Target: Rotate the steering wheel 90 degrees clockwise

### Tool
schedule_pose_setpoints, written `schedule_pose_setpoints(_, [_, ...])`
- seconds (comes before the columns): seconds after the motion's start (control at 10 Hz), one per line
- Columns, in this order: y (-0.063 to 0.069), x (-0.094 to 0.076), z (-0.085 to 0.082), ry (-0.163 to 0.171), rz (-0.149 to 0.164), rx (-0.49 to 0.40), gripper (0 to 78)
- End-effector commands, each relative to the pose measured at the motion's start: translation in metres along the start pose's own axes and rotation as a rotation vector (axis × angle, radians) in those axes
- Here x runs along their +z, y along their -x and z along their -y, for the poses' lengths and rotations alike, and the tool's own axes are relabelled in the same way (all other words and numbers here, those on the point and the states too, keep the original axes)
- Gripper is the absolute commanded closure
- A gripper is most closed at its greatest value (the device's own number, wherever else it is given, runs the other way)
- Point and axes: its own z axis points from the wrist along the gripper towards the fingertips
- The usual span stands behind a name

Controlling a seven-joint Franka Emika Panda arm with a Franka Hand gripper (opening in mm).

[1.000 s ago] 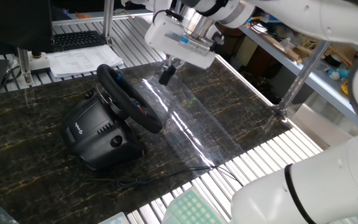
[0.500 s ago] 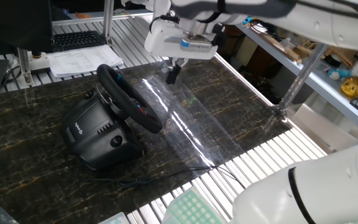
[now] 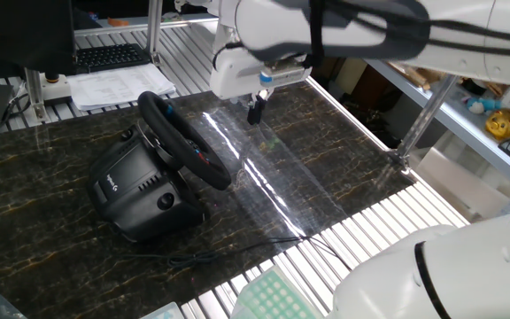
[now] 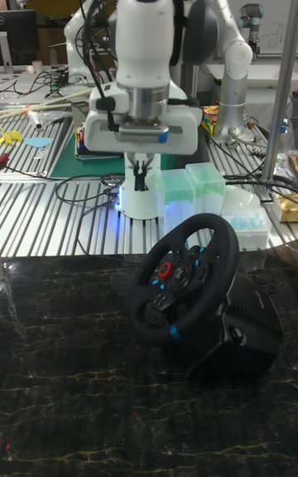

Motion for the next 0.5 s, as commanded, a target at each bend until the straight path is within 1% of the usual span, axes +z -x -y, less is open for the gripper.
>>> schedule_pose_setpoints(0.1, [-0.0022, 0.0056, 0.0030, 0.006, -0.115, -0.012, 77.6])
schedule_pose_setpoints(0.3, [-0.0018, 0.0067, 0.0034, 0.026, -0.118, -0.013, 77.6])
schedule_pose_setpoints(0.4, [0.0002, 0.0099, 0.0054, 0.055, -0.114, -0.021, 77.6])
schedule_pose_setpoints(0.5, [0.0010, 0.0117, 0.0067, 0.061, -0.105, -0.022, 77.6])
